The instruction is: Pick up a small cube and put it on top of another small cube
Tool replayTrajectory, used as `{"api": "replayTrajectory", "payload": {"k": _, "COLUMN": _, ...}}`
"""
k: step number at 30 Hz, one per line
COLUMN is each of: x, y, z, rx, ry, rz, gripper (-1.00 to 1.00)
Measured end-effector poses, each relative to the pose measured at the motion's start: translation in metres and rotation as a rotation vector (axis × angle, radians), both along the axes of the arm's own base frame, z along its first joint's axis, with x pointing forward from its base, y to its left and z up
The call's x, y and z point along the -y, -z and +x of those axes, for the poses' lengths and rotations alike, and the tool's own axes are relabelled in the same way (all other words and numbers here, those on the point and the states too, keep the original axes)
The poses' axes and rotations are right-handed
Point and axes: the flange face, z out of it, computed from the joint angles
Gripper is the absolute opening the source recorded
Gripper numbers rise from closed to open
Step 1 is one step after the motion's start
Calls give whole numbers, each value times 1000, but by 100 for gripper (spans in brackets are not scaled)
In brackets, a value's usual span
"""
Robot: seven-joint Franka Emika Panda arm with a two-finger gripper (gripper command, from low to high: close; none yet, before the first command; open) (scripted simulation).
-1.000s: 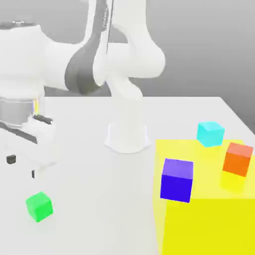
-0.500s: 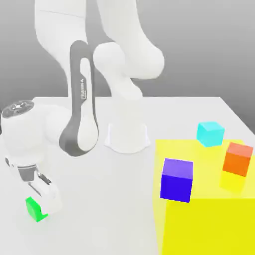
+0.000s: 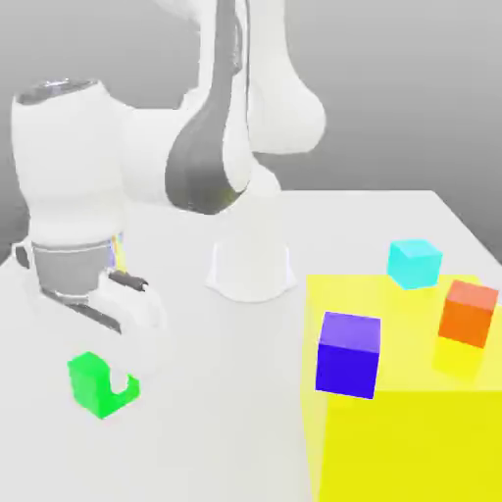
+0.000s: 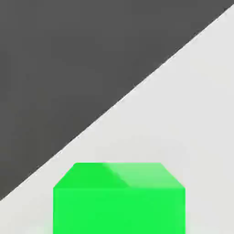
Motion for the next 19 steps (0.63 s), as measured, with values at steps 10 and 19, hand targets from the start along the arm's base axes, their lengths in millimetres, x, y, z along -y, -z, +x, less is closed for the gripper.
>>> {"api": "replayTrajectory", "payload": {"k": 10, "x": -268, "y": -119, "z": -40, "rx": -92, "ry": -107, "rz": -14, "gripper": -100}}
{"api": "replayTrajectory", "payload": {"k": 19, "x": -300, "y": -60, "z": -62, "rx": -128, "ry": -101, "rz": -80, "gripper": 100}}
